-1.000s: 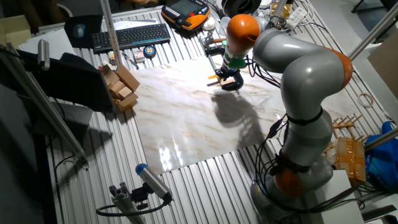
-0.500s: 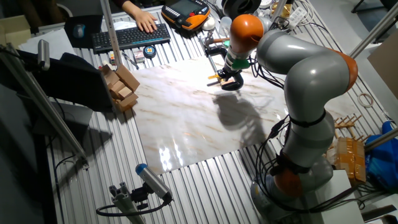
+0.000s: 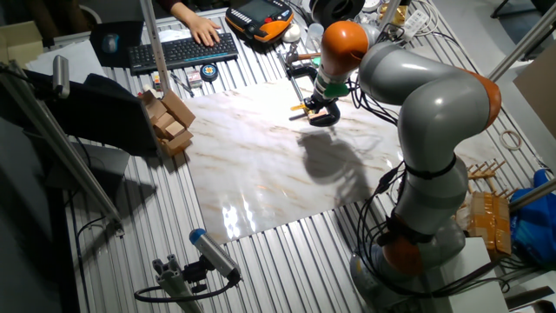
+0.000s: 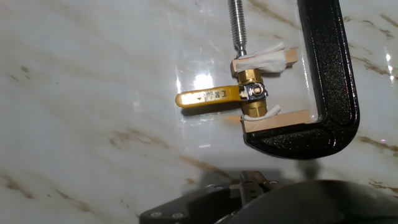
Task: Turn off the water tap
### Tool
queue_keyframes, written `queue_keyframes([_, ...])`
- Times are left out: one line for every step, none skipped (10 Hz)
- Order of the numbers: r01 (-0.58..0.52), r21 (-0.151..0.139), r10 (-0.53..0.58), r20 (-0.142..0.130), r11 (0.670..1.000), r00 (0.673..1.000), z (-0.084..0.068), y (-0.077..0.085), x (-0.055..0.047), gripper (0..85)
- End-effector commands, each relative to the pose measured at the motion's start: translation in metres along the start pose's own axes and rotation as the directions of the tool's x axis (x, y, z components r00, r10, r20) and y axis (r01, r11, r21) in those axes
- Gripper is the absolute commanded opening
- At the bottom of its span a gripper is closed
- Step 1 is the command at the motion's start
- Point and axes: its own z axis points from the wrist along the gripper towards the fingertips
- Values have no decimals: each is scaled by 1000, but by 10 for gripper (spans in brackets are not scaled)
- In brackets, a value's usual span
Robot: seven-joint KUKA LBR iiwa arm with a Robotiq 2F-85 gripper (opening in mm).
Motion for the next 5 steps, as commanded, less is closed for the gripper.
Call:
queue_keyframes([0, 0, 0, 0, 1000, 1000, 0, 0, 0, 0])
queue_keyframes([0, 0, 0, 0, 1000, 1000, 1, 1, 0, 0])
queue_keyframes([0, 0, 0, 1, 1000, 1000, 1, 2, 0, 0])
queue_keyframes([0, 0, 0, 1, 1000, 1000, 2, 2, 1, 0])
queue_keyframes([0, 0, 0, 1, 1000, 1000, 2, 2, 1, 0])
